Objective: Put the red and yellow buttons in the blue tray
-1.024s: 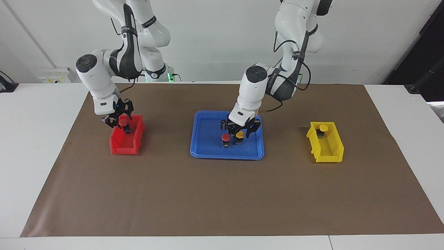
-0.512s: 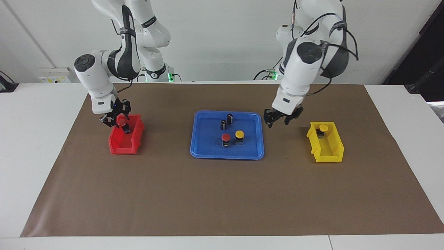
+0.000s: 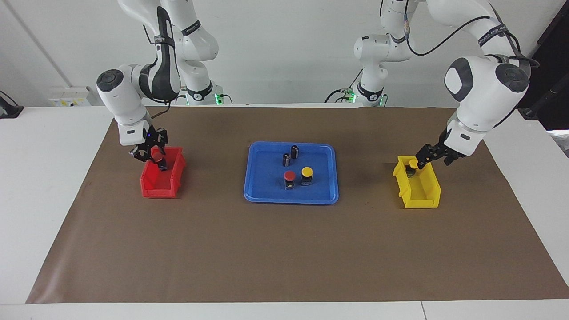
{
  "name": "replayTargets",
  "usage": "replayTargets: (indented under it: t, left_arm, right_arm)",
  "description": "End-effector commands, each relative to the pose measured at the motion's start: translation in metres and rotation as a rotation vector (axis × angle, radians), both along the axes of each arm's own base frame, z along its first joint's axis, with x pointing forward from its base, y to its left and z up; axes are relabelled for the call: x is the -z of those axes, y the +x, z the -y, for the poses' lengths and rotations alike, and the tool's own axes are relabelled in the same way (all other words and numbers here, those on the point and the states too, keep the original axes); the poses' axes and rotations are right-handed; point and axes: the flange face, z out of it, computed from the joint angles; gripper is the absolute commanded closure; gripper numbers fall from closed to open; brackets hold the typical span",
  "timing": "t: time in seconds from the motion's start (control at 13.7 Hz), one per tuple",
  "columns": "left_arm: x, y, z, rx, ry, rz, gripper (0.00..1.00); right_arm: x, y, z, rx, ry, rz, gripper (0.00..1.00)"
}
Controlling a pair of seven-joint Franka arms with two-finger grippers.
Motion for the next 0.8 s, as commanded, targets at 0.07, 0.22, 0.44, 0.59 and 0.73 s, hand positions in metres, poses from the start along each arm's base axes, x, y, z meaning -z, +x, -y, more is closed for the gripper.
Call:
replayTargets:
  t: [0.07,0.22,0.44,0.59,0.73]
  left_arm:
    - [0.018,-0.031,0.004,0.052,-0.006,0.000,0.30]
    - [0.026,-0.044,0.004,0.071,-0.007,-0.016,0.31]
    - [0.049,-0.064,0.003,0.092,-0.006,-0.009,0.32]
    - [0.061,-0.067,0.003,0.089,-0.005,-0.020,0.32]
    - [0.069,-0.072,0.003,0.095,-0.006,-0.031,0.32]
  right_arm:
    - [-0.003,-0.006,-0.007,0.024,-0.002,0.020,0.72]
    - [-0.007,0.000,-0.015,0.018,-0.002,0.023,0.74]
    - [-0.035,0.028,-0.014,0.020,-0.001,0.000,0.74]
    - [-0.074,0.052,-0.028,0.035,0.000,-0.039,0.74]
    - [-0.112,0.069,-0.051,0.087,-0.003,-0.071,0.74]
